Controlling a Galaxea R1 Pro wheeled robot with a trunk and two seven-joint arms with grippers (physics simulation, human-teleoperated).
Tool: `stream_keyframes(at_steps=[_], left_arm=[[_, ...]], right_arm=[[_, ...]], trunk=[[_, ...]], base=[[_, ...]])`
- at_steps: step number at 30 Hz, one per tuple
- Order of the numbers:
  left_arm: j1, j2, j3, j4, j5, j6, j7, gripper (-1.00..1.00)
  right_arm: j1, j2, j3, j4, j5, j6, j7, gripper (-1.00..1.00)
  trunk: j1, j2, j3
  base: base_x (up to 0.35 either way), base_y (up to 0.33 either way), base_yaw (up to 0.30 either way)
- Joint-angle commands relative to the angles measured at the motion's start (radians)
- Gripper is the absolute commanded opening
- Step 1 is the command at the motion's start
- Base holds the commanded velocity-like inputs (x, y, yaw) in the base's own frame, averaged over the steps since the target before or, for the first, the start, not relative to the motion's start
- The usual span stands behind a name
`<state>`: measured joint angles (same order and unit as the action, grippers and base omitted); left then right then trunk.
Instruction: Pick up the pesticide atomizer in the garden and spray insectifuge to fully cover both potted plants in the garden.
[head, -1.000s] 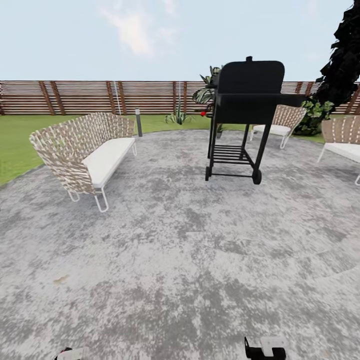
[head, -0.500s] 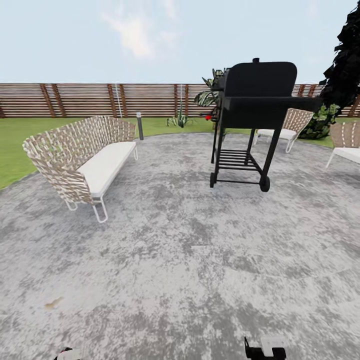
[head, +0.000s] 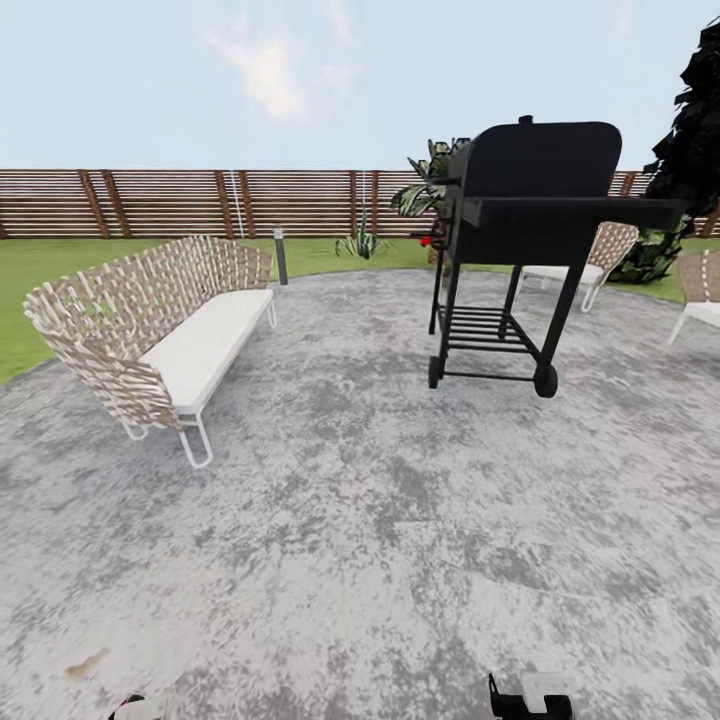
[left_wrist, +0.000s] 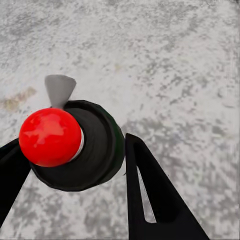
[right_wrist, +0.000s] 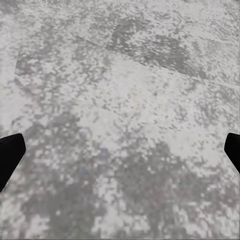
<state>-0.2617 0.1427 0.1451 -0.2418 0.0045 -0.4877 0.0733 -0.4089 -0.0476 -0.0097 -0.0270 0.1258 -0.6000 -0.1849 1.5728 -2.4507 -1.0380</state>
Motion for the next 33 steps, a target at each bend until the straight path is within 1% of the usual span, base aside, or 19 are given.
stream_keyframes(at_steps=[1, 8, 18, 23, 33], left_arm=[[-0.001, 0.000, -0.001, 0.001, 0.000, -0.003, 0.003, -1.00], [-0.001, 0.000, -0.001, 0.001, 0.000, -0.003, 0.003, -1.00], [-0.001, 0.000, -0.001, 0.001, 0.000, -0.003, 0.002, -1.00], [-0.001, 0.000, -0.001, 0.001, 0.000, -0.003, 0.002, -1.00], [-0.001, 0.000, -0.001, 0.001, 0.000, -0.003, 0.002, -1.00]], right_arm=[[-0.001, 0.000, -0.001, 0.001, 0.011, -0.001, -0.008, 1.00], [-0.001, 0.000, -0.001, 0.001, 0.011, -0.001, -0.008, 1.00], [-0.001, 0.000, -0.001, 0.001, 0.011, -0.001, -0.008, 1.00], [-0.001, 0.000, -0.001, 0.001, 0.011, -0.001, -0.008, 1.00], [-0.001, -0.001, -0.001, 0.001, 0.011, -0.001, -0.008, 1.00]], trunk=[[0.000, 0.000, -0.001], [0.000, 0.000, 0.000], [0.000, 0.000, 0.014], [0.000, 0.000, 0.020], [0.000, 0.000, 0.021]], base=[[0.339, 0.106, 0.000], [0.338, 0.121, 0.000], [0.338, 0.121, 0.000], [0.338, 0.025, 0.000], [0.338, 0.001, 0.000]])
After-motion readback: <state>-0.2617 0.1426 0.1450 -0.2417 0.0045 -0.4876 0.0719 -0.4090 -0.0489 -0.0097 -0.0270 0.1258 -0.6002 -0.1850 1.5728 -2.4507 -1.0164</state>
